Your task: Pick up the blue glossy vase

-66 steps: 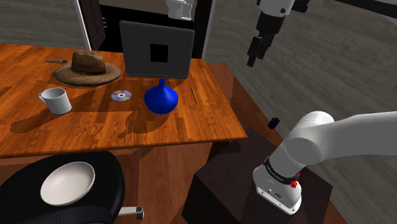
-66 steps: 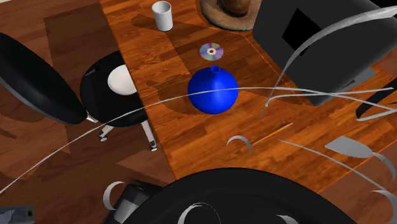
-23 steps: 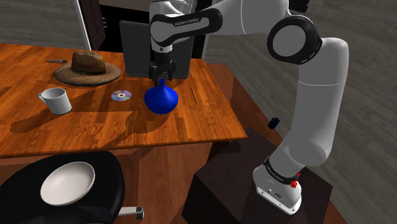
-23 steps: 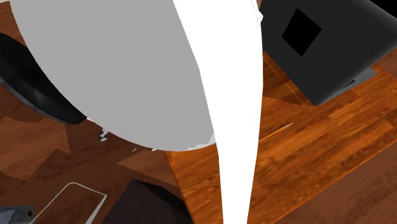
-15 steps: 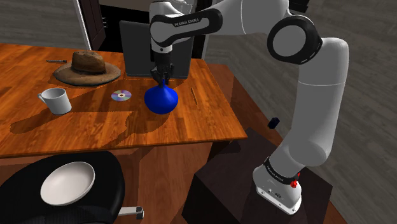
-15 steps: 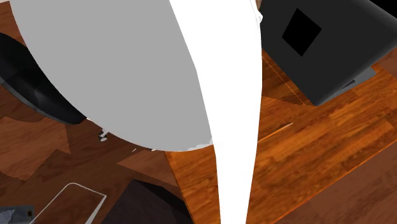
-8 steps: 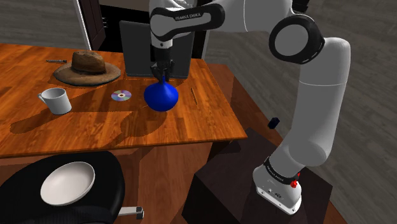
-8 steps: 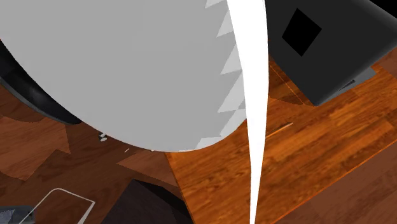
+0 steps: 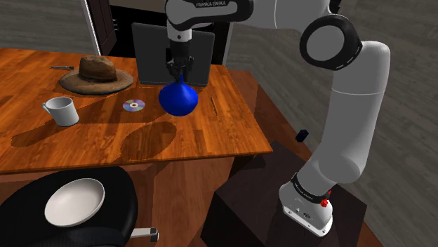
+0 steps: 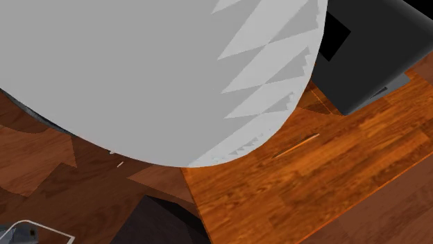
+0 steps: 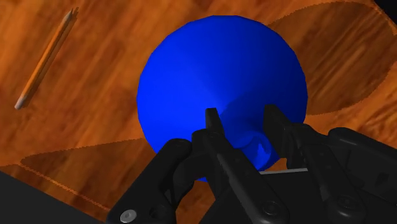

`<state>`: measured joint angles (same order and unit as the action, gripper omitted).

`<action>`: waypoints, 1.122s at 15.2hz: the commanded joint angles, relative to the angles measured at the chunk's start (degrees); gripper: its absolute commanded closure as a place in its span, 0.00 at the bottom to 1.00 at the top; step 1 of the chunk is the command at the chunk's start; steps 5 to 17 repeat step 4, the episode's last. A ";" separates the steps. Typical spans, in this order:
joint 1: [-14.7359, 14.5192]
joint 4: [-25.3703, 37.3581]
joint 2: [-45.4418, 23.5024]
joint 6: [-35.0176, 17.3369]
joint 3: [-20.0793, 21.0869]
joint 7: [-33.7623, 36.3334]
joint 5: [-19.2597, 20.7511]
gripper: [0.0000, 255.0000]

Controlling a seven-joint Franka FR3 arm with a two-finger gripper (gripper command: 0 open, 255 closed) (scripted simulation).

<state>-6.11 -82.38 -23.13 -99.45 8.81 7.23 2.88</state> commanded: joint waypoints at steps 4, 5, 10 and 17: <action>-0.16 2.73 -0.21 2.47 0.04 0.08 0.02 1.00; -0.16 2.73 -0.21 2.47 0.04 0.08 0.02 1.00; -0.16 2.73 -0.21 2.47 0.04 0.08 0.02 1.00; -0.16 2.73 -0.21 2.47 0.04 0.08 0.02 1.00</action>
